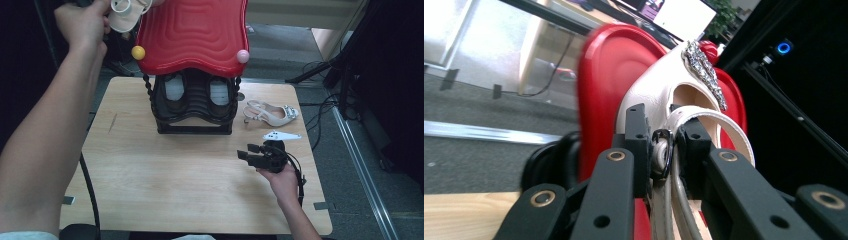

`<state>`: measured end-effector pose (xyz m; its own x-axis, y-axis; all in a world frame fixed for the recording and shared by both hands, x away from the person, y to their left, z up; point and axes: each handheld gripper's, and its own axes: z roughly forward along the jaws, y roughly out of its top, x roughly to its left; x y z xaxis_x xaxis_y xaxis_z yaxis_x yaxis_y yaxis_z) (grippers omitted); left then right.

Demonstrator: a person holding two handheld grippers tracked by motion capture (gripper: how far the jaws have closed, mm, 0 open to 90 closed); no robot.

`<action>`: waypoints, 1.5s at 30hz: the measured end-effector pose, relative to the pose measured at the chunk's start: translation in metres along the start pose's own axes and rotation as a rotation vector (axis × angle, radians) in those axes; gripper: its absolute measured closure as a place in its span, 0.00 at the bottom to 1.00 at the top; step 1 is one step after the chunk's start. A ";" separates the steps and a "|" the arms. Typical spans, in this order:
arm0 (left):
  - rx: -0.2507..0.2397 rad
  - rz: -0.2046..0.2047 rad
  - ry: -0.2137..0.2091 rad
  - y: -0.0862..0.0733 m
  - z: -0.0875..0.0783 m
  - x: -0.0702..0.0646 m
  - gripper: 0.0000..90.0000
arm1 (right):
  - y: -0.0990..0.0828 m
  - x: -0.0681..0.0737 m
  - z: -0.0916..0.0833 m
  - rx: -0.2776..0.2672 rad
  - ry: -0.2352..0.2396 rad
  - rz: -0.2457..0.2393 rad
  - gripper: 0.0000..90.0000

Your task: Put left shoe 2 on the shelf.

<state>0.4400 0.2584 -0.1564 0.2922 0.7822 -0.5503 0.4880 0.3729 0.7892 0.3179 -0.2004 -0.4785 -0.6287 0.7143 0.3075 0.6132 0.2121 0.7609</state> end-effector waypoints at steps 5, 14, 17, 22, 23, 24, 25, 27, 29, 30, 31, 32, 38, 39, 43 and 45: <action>0.021 0.002 -0.025 -0.013 0.023 -0.012 0.89 | 0.000 0.000 -0.002 -0.008 0.002 -0.003 0.50; 0.042 -0.004 -0.039 -0.040 0.050 -0.014 0.88 | 0.001 -0.002 -0.004 -0.012 -0.002 -0.001 0.50; 0.043 -0.002 -0.042 -0.047 0.051 -0.011 0.88 | 0.001 -0.002 -0.004 -0.011 -0.002 0.000 0.50; 0.062 0.050 -0.046 -0.052 0.045 -0.012 0.82 | 0.001 -0.002 -0.003 -0.009 -0.003 -0.002 0.51; 0.070 0.062 -0.042 -0.052 0.045 -0.013 0.77 | 0.001 -0.001 -0.002 -0.006 -0.003 0.001 0.51; 0.079 0.070 -0.037 -0.052 0.044 -0.015 0.77 | 0.001 -0.001 -0.002 -0.006 -0.004 0.000 0.51; 0.089 0.082 -0.033 -0.052 0.044 -0.015 0.76 | 0.001 -0.001 -0.001 -0.006 -0.005 -0.003 0.51; 0.103 0.098 -0.018 -0.050 0.042 -0.016 0.74 | 0.001 0.000 -0.001 -0.007 -0.002 -0.007 0.51; 0.114 0.100 -0.032 -0.049 0.040 -0.017 0.69 | 0.001 0.000 -0.001 -0.012 0.001 -0.015 0.51; 0.111 0.100 -0.043 -0.049 0.039 -0.017 0.67 | 0.001 0.000 -0.001 -0.013 0.002 -0.017 0.51; 0.119 0.102 -0.053 -0.048 0.037 -0.018 0.65 | 0.001 0.000 -0.001 -0.013 0.002 -0.016 0.50; 0.123 0.100 -0.063 -0.047 0.036 -0.019 0.63 | 0.001 0.000 -0.001 -0.015 0.003 -0.014 0.50; 0.134 0.131 -0.069 -0.041 0.023 -0.022 0.60 | 0.001 -0.002 -0.002 -0.016 0.002 -0.011 0.50; 0.135 0.137 -0.068 -0.040 0.021 -0.022 0.59 | 0.001 -0.002 -0.002 -0.018 -0.001 -0.015 0.50; 0.155 0.149 -0.075 -0.038 0.015 -0.019 0.58 | 0.001 -0.003 -0.003 -0.030 0.001 -0.013 0.51; 0.158 0.147 -0.079 -0.036 0.011 -0.018 0.58 | 0.002 -0.003 -0.004 -0.035 -0.005 -0.026 0.51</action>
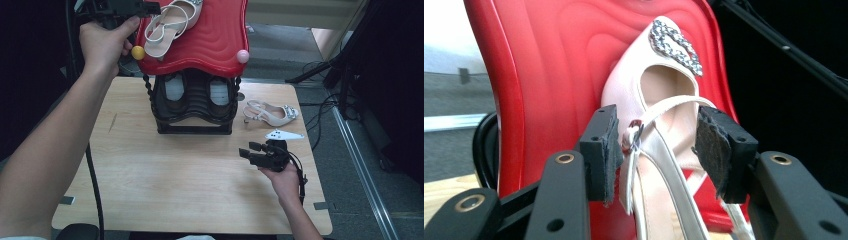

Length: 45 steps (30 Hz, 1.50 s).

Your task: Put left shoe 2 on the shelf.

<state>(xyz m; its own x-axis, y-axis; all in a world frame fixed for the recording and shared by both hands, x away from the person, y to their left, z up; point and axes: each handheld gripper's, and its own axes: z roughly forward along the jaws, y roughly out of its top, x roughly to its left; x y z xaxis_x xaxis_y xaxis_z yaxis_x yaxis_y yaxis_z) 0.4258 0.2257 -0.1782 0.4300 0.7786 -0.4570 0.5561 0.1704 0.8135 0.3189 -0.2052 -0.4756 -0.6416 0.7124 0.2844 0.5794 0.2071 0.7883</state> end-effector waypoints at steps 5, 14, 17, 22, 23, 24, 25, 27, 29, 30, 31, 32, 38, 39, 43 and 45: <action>-0.004 0.009 0.002 0.001 -0.010 0.003 0.57 | 0.002 -0.001 -0.001 0.008 0.000 -0.007 0.51; 0.025 0.032 0.027 -0.004 -0.022 0.019 0.55 | 0.002 -0.003 -0.001 0.012 0.010 -0.010 0.51; 0.029 0.041 0.041 -0.008 -0.024 0.026 0.55 | 0.002 -0.004 -0.002 0.011 0.008 -0.003 0.51; 0.019 0.028 0.041 -0.019 -0.028 0.041 0.55 | 0.003 -0.006 -0.002 0.016 0.006 0.003 0.57; 0.020 0.026 0.046 -0.020 -0.029 0.044 0.55 | 0.003 -0.006 -0.002 0.022 0.010 0.004 0.57; 0.020 0.025 0.049 -0.023 -0.029 0.048 0.55 | 0.003 -0.006 -0.001 0.024 0.014 0.006 0.58; 0.025 0.018 0.049 -0.026 -0.030 0.052 0.55 | 0.003 -0.006 0.000 0.026 0.018 0.005 0.60; 0.028 0.005 0.049 -0.030 -0.030 0.058 0.55 | 0.003 -0.005 0.000 0.031 0.022 0.003 0.62; 0.031 0.001 0.060 -0.035 -0.030 0.064 0.55 | 0.004 -0.005 0.001 0.032 0.025 -0.001 0.63; 0.037 -0.006 0.059 -0.038 -0.030 0.067 0.55 | 0.005 -0.006 0.001 0.038 0.030 0.002 0.64; 0.045 -0.006 0.061 -0.041 -0.029 0.070 0.55 | 0.006 -0.006 0.001 0.037 0.029 0.000 0.66; 0.056 -0.010 0.063 -0.043 -0.029 0.073 0.54 | 0.006 -0.006 0.000 0.040 0.029 -0.003 0.68; 0.067 -0.029 0.076 -0.063 -0.029 0.091 0.54 | 0.009 -0.010 -0.002 0.043 0.047 0.017 0.78; 0.066 -0.033 0.073 -0.066 -0.028 0.094 0.54 | 0.009 -0.010 -0.001 0.048 0.043 0.018 0.80; 0.080 -0.027 0.062 -0.079 -0.025 0.102 0.54 | 0.010 -0.012 0.000 0.052 0.039 0.020 0.82; 0.075 -0.021 0.062 -0.085 -0.023 0.105 0.54 | 0.010 -0.013 0.001 0.056 0.038 0.023 0.82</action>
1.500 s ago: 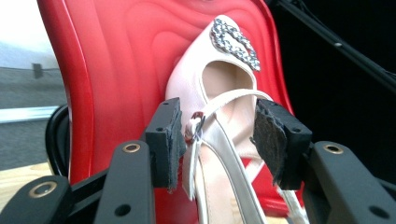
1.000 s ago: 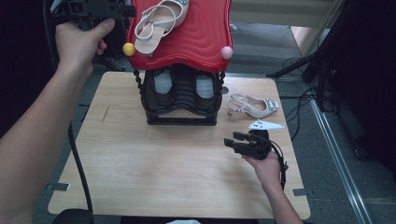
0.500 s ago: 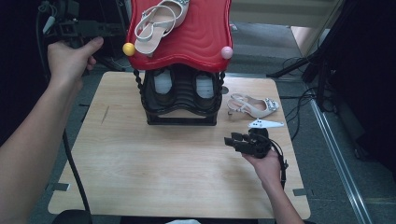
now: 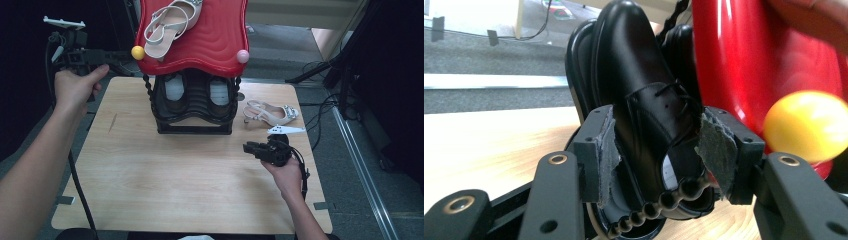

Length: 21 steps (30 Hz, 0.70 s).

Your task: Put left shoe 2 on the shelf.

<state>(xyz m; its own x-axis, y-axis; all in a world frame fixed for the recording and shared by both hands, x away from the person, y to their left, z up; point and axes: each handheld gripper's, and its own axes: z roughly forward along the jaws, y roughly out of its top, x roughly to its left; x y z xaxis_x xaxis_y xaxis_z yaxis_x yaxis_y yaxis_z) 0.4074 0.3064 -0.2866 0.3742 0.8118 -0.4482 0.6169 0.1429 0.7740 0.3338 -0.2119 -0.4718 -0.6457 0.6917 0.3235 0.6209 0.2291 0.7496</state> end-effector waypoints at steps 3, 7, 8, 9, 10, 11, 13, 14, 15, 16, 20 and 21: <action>0.012 -0.009 -0.002 -0.009 0.005 0.004 0.53 | 0.001 -0.002 0.001 -0.005 -0.007 0.003 0.78; 0.024 -0.012 0.000 -0.022 0.010 0.010 0.52 | 0.001 -0.005 0.002 -0.005 -0.017 0.007 0.73; 0.021 -0.013 0.000 -0.026 0.010 0.012 0.52 | 0.001 -0.005 0.003 -0.004 -0.020 0.005 0.72; 0.023 -0.013 -0.001 -0.029 0.011 0.014 0.52 | 0.001 -0.005 0.003 0.000 -0.021 0.003 0.71; 0.032 -0.012 -0.005 -0.032 0.012 0.016 0.52 | 0.001 -0.006 0.004 0.002 -0.024 0.004 0.69; 0.038 -0.015 -0.005 -0.035 0.014 0.017 0.51 | 0.001 -0.006 0.004 0.003 -0.026 0.001 0.69; 0.050 -0.005 -0.001 -0.042 0.016 0.020 0.51 | 0.000 -0.006 0.005 0.010 -0.028 -0.002 0.68; 0.049 -0.009 -0.006 -0.045 0.017 0.021 0.52 | 0.000 -0.007 0.006 0.013 -0.030 -0.007 0.68; 0.045 -0.018 -0.013 -0.050 0.019 0.023 0.51 | 0.000 -0.007 0.006 0.014 -0.032 -0.009 0.67; 0.043 -0.025 -0.023 -0.054 0.020 0.024 0.51 | 0.000 -0.007 0.006 0.013 -0.031 -0.008 0.67; 0.034 -0.037 -0.035 -0.070 0.025 0.031 0.52 | 0.000 -0.008 0.006 0.016 -0.035 -0.005 0.66; 0.040 -0.048 -0.037 -0.074 0.027 0.032 0.52 | -0.001 -0.008 0.006 0.017 -0.037 -0.003 0.66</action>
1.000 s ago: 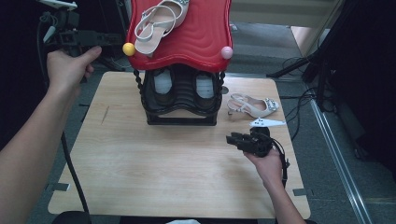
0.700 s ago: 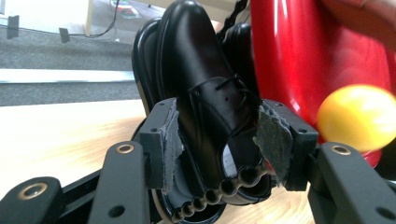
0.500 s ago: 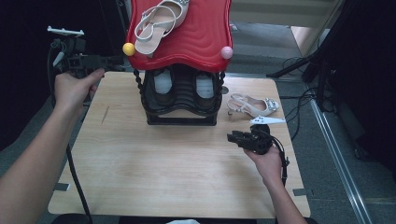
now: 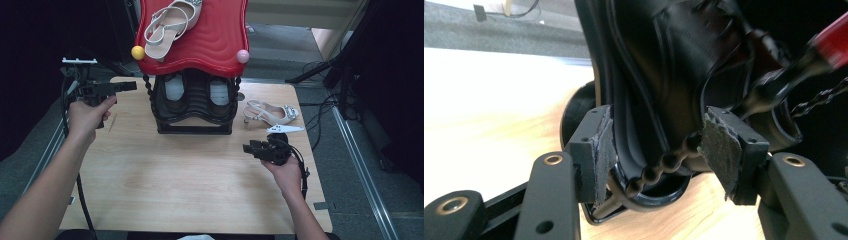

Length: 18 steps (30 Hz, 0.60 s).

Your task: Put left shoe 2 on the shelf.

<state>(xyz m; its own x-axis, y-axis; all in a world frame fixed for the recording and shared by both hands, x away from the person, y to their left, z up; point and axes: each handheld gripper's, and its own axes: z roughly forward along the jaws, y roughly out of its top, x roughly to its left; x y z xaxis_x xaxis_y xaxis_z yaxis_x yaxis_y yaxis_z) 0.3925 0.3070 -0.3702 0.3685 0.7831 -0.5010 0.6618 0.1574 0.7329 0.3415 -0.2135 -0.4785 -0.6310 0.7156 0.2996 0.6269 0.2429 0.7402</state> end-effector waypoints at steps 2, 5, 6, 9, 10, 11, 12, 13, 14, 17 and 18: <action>0.009 -0.013 0.001 -0.008 0.003 0.005 0.52 | 0.000 0.000 0.000 0.001 0.002 0.000 0.66; 0.022 -0.024 0.006 -0.019 0.006 0.011 0.51 | 0.000 0.000 0.000 -0.001 0.002 0.000 0.67; 0.023 -0.030 0.000 -0.022 0.006 0.012 0.51 | 0.000 0.000 0.000 -0.002 0.002 0.001 0.67; 0.028 -0.020 0.005 -0.035 0.006 0.015 0.50 | 0.000 -0.002 -0.001 -0.005 0.002 0.004 0.68; 0.040 -0.021 0.019 -0.040 0.007 0.016 0.50 | 0.000 -0.002 -0.001 -0.006 0.001 0.006 0.69; 0.044 -0.015 0.022 -0.043 0.007 0.016 0.50 | 0.000 -0.003 -0.001 -0.007 0.002 0.010 0.70; 0.050 -0.004 0.026 -0.047 0.007 0.016 0.50 | 0.000 -0.003 -0.001 -0.008 0.003 0.012 0.70; 0.053 0.004 0.030 -0.051 0.007 0.016 0.50 | 0.000 -0.004 -0.002 -0.007 0.002 0.014 0.70; 0.052 0.003 0.030 -0.056 0.007 0.016 0.50 | 0.000 -0.004 -0.002 -0.005 0.002 0.017 0.71; 0.064 -0.004 0.021 -0.067 0.009 0.017 0.51 | 0.000 -0.005 -0.003 -0.008 -0.003 0.021 0.73; 0.062 -0.008 0.018 -0.073 0.010 0.017 0.52 | 0.000 -0.005 -0.003 -0.008 -0.007 0.023 0.74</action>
<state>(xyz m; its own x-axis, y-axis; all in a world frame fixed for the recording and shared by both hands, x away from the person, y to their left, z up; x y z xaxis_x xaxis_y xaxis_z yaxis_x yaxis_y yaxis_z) 0.3566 0.3032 -0.4370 0.3518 0.7926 -0.4980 0.7040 0.1266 0.6988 0.3433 -0.2194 -0.4786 -0.6133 0.7256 0.3120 0.6376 0.2216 0.7378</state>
